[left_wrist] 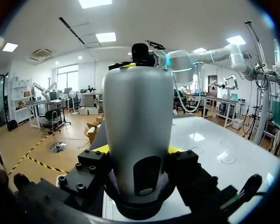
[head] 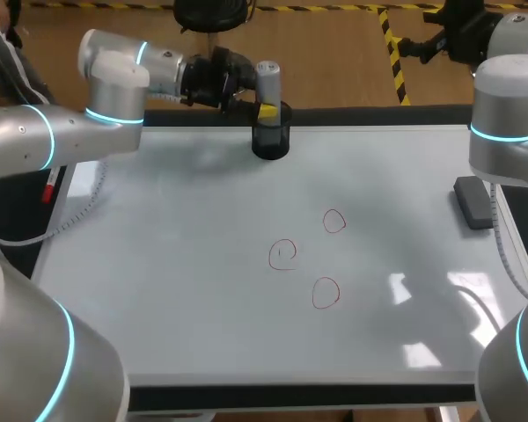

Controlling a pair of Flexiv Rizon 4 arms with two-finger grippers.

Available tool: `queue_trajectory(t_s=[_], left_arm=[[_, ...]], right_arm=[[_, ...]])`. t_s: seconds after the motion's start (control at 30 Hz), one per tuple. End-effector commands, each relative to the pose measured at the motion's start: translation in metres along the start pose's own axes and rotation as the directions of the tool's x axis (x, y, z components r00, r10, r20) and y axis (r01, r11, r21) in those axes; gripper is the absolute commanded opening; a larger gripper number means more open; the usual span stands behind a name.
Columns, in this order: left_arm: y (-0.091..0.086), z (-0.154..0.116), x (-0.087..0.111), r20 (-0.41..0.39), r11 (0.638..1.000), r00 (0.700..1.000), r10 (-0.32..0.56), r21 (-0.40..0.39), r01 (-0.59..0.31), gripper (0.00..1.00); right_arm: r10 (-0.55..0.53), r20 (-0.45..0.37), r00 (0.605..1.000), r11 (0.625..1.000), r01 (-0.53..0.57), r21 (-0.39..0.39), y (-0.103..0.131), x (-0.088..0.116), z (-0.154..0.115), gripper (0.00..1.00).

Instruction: Pick up the inspection probe, press it on each red-marked spot on the whiteboard one by one, put down the probe, pick up the eraser, and wipe off all the red marks.

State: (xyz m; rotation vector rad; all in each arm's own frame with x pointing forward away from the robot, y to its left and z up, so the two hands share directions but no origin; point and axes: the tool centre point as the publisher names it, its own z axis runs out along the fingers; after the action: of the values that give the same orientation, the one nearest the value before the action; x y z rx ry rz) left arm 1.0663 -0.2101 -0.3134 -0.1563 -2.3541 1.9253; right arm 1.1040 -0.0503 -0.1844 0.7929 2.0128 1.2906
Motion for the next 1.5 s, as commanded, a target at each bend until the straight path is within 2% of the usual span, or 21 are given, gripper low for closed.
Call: queue_trajectory(t_s=[0.03,1.33,1.5], left_arm=[[-0.0046,-0.0018,0.0036,0.003,1.000,1.000,0.007,0.003,-0.007,0.00],[-0.0054,-0.0024,0.0036,0.000,1.000,1.000,0.017,0.002,-0.017,0.00],[-0.0140,0.0032,0.0049,-0.012,0.999,0.999,0.036,-0.003,-0.036,0.00]], right_arm=[[0.000,0.000,1.000,1.000,0.000,0.000,-0.0001,-0.0001,0.0001,1.00],[0.000,0.000,1.000,1.000,0.000,0.000,-0.0001,-0.0001,0.0001,1.00],[0.000,0.000,1.000,1.000,0.000,0.000,-0.0001,-0.0001,0.0001,1.00]])
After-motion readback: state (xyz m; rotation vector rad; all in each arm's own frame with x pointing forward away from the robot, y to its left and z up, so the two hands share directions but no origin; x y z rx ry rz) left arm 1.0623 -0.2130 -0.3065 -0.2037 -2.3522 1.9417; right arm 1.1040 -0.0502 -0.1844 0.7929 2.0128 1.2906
